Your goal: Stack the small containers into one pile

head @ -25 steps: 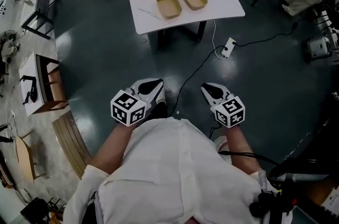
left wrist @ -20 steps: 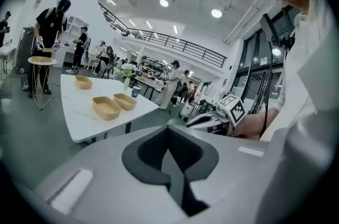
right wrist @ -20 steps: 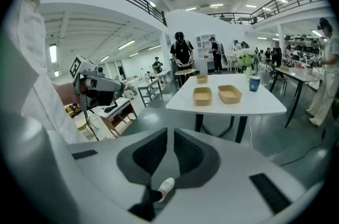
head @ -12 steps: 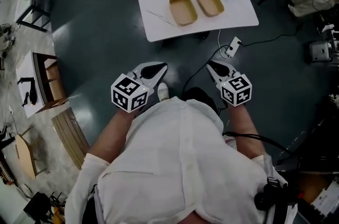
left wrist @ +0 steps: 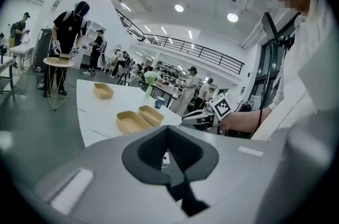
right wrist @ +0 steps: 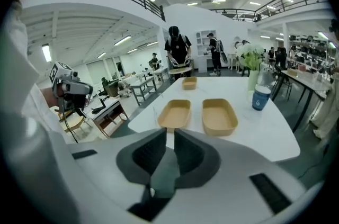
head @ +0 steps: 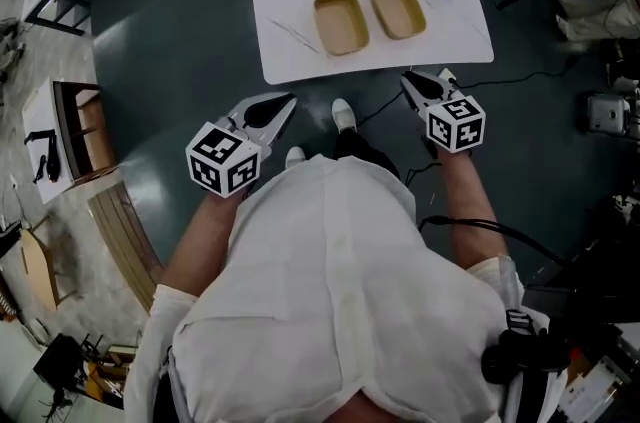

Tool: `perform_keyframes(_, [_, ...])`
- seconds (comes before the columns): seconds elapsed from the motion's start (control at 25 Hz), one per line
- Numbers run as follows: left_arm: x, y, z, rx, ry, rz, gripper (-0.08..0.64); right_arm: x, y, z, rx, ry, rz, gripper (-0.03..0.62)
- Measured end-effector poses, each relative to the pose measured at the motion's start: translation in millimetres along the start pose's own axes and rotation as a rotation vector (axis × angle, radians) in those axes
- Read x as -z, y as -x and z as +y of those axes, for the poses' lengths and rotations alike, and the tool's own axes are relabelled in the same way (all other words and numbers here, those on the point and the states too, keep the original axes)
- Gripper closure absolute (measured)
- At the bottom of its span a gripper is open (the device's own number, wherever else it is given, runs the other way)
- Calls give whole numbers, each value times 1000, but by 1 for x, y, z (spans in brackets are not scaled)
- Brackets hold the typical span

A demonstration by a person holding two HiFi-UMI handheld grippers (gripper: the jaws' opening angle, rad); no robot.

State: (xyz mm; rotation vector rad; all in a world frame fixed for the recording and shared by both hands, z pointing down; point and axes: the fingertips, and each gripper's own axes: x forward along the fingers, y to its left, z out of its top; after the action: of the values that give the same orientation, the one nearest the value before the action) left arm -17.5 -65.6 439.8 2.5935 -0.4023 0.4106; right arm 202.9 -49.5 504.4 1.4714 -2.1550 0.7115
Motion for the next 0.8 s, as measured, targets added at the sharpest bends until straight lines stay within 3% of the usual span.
perform_keyframes(0.28, [-39,-49,21,-102,33,-8,554,-27,-45,-113,-15,-6,53,571])
perform_keyframes(0.44, [-57,-79,25,-150,43,-15,554,-23,-73,-168,-19,-10,100,526])
perform_keyframes(0.8, [-68,-104,39,-289,90,-16,554,-16,-134,-221,-94,-103,140,500])
